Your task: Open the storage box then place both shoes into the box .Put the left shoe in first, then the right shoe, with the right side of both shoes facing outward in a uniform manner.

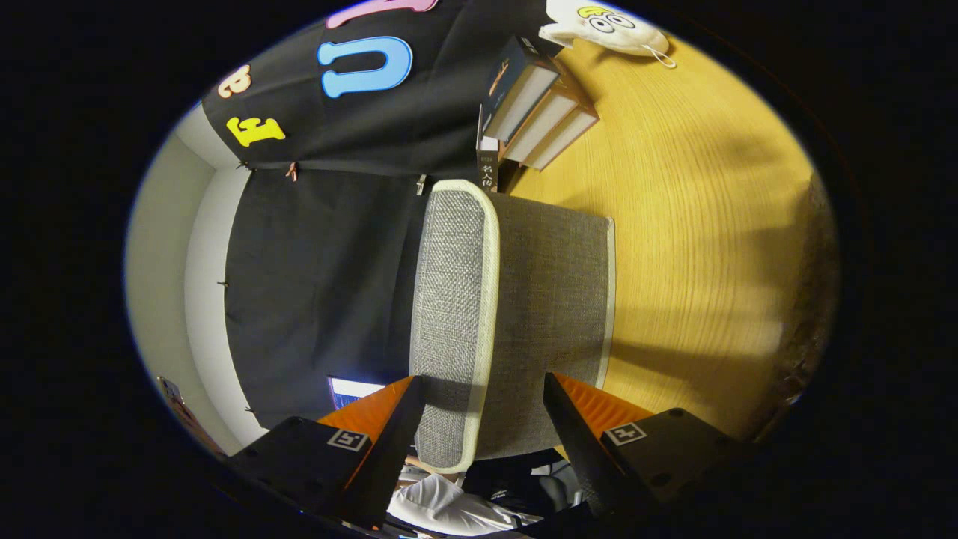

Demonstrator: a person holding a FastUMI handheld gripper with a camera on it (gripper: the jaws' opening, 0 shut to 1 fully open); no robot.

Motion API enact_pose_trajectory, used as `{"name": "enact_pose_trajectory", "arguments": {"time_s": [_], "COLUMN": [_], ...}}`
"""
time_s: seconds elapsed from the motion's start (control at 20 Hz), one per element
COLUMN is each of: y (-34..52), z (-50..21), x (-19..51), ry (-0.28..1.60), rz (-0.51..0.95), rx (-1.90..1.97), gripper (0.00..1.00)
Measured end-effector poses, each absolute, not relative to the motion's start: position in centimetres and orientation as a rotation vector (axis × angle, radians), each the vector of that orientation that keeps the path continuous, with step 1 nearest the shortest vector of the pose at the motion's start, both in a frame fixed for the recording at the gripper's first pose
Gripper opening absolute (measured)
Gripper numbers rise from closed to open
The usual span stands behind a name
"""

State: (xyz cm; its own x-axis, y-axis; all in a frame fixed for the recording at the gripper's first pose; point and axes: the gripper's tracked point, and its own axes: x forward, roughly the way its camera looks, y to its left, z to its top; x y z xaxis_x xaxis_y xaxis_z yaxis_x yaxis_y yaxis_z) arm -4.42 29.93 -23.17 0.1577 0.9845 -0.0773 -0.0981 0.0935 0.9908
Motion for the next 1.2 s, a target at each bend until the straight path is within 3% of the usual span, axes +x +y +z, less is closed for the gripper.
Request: {"name": "enact_pose_trajectory", "arguments": {"time_s": [0.1, 0.35, 0.45, 0.75, 1.2], "y": [30.4, 28.8, 28.4, 27.4, 34.3], "z": [-22.5, -21.6, -21.0, -14.9, -5.2], "x": [-5.0, -3.0, -3.3, -2.4, -2.9], "ry": [1.137, 1.023, 0.971, 0.786, 0.664], "rz": [1.074, 0.984, 0.964, 0.908, 0.894], "rx": [1.256, 1.402, 1.372, 1.304, 1.098], "gripper": [0.95, 0.19, 0.07, 0.05, 0.05]}}
